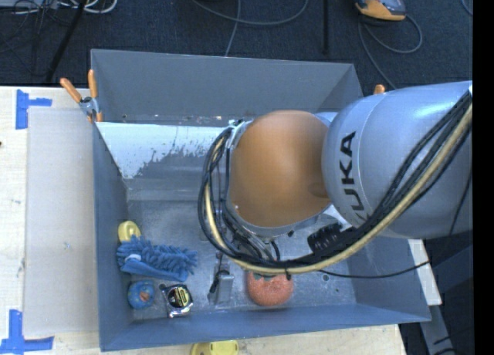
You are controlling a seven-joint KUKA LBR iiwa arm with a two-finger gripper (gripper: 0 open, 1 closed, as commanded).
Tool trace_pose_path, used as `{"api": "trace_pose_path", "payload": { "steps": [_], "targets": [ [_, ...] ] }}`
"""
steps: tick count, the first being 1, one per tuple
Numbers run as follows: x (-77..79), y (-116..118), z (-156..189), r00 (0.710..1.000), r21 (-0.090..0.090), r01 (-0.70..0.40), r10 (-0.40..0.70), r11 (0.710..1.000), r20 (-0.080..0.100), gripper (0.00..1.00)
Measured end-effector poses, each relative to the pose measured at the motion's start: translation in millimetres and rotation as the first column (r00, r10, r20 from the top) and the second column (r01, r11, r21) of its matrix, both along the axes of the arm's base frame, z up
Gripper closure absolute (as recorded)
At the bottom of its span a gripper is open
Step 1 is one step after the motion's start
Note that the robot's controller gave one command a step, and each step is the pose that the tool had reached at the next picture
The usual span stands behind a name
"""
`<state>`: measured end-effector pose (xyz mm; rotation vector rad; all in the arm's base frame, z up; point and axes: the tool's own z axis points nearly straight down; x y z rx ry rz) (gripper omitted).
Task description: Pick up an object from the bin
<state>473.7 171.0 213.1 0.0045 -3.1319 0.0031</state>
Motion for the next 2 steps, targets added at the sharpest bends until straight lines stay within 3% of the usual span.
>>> {"api": "trace_pose_path", "payload": {
  "steps": [1,2],
  "targets": [
    [0.4,-0.5,2.6,1.0,0.001,0.002,-0.002,1.0,0.003,0.0],
    [19.1,-22.0,11.4,0.991,0.003,-0.13,0.13,0.991,0.008,0.0]
  ]
}}
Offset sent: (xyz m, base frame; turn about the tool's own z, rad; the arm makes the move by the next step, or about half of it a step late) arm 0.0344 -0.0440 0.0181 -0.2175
